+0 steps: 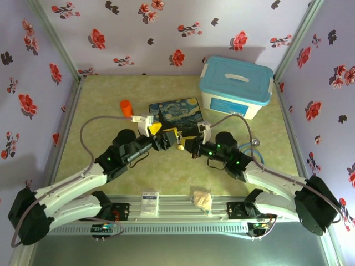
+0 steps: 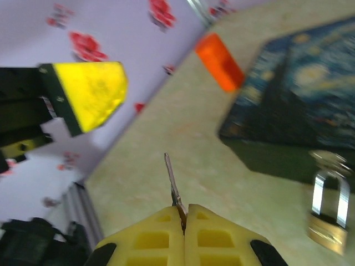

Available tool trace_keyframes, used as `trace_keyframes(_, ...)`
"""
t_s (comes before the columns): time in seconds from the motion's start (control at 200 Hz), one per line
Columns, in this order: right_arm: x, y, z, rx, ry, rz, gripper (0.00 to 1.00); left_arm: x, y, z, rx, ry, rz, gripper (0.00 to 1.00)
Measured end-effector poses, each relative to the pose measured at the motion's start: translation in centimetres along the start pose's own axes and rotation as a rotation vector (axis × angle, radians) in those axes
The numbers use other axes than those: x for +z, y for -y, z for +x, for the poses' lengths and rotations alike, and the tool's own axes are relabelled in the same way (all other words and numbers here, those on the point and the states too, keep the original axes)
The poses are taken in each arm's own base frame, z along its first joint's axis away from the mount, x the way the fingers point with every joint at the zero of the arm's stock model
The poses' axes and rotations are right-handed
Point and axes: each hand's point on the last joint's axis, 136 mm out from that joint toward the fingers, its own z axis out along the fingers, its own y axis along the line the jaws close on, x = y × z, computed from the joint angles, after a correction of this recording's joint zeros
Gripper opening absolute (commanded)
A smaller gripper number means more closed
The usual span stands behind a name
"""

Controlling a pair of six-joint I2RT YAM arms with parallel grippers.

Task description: Unlock the padlock with the key

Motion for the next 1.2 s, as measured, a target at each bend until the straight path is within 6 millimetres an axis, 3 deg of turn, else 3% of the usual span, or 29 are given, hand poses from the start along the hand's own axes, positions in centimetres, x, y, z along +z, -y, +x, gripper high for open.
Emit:
trace_keyframes(0.245,-0.8,5.1,3.3,0.029,-0.117,0.237,0.00,3.1,-5.5,8.2,-0.002,-0.264,-0.191,0.98)
trace_keyframes(0.41,-1.9,8.3,4.5,0.025,-0.149,0.401,0.00,5.3,-6.5,12.2,-0.005,-0.413,-0.198,0.86)
trace_keyframes(0.54,-2.2,9.7,5.5,0.026,-0.182,0.468,0.00,7.2,-6.7,13.6,0.012,-0.472,-0.189,0.79)
trace_keyframes(0.72,-2.3,10.7,6.4,0.029,-0.212,0.511,0.00,8.4,-8.7,15.1,0.053,-0.509,-0.256,0.73)
trace_keyframes(0.845,-2.3,11.0,6.5,0.019,-0.218,0.522,0.00,8.9,-10.4,17.2,0.062,-0.550,-0.291,0.56)
trace_keyframes(1.2,-2.1,11.3,6.9,0.012,-0.227,0.525,0.00,10.2,-11.6,18.0,0.100,-0.521,-0.307,0.52)
